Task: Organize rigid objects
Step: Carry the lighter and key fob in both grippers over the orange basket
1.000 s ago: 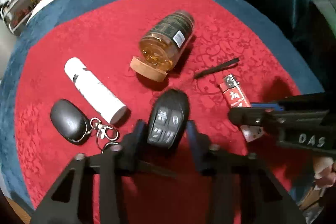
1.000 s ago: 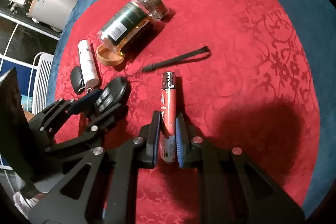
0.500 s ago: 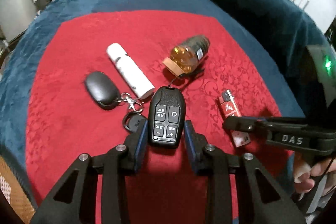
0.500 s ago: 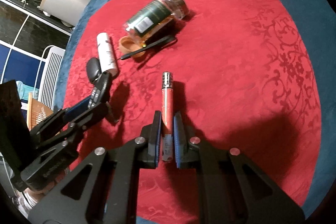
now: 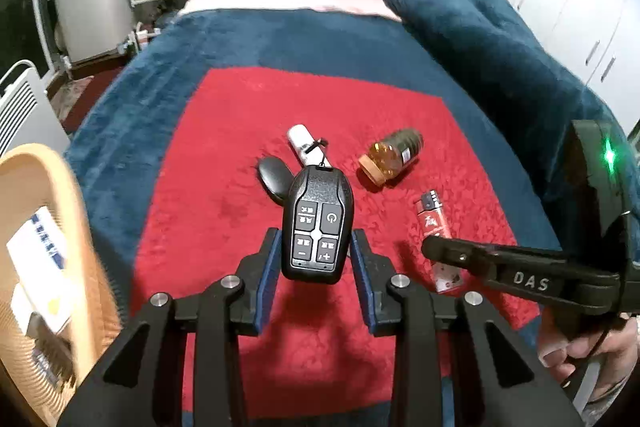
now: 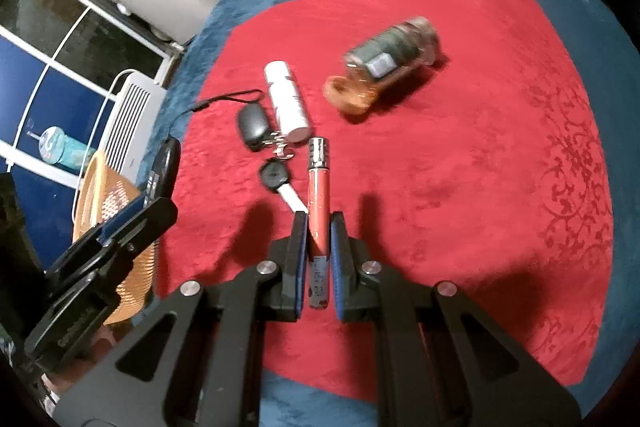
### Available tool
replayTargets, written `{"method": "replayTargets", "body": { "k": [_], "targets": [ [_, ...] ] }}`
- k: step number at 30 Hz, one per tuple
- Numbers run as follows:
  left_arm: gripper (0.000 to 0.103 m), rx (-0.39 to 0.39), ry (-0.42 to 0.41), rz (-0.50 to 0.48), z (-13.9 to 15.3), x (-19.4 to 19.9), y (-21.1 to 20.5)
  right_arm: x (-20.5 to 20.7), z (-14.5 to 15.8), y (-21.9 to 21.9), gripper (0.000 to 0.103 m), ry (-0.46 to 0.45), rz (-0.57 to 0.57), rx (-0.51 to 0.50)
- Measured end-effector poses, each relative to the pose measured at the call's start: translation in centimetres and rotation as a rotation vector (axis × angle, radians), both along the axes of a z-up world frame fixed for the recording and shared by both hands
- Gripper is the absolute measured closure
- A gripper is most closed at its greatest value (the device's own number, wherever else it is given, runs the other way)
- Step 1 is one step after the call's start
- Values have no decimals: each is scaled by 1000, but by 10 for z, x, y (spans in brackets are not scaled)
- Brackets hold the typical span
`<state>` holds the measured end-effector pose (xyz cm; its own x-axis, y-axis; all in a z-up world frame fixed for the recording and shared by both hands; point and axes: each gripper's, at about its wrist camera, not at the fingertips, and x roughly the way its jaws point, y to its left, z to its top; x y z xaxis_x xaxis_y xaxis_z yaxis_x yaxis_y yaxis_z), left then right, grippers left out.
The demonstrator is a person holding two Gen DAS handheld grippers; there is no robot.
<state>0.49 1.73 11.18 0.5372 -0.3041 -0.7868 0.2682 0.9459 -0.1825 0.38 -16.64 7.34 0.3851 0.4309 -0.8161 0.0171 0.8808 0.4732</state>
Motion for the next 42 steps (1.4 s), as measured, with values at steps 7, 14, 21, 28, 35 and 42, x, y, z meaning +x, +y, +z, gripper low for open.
{"method": "replayTargets", "body": {
  "k": [7,14,21,28,35,42],
  "targets": [
    [68,-12,-78,67,33,-26,30,-1,24,35,92,-58,75,-11],
    [68,-43,-142,185,60,-52,77,-1,48,78,92,-118,166,-9],
    [68,-53,-176,289,72,-75,120,-7,65,122,92,-160,256,-7],
    [68,-70,-191,381,72,-96,155,-11,74,154,92,-180,327,-10],
    [68,-83,-173,463,68,-107,185,-18,81,177,92,-197,375,-14],
    [68,-89,-149,536,61,-117,209,-25,85,201,92,-204,430,-14]
  ]
}}
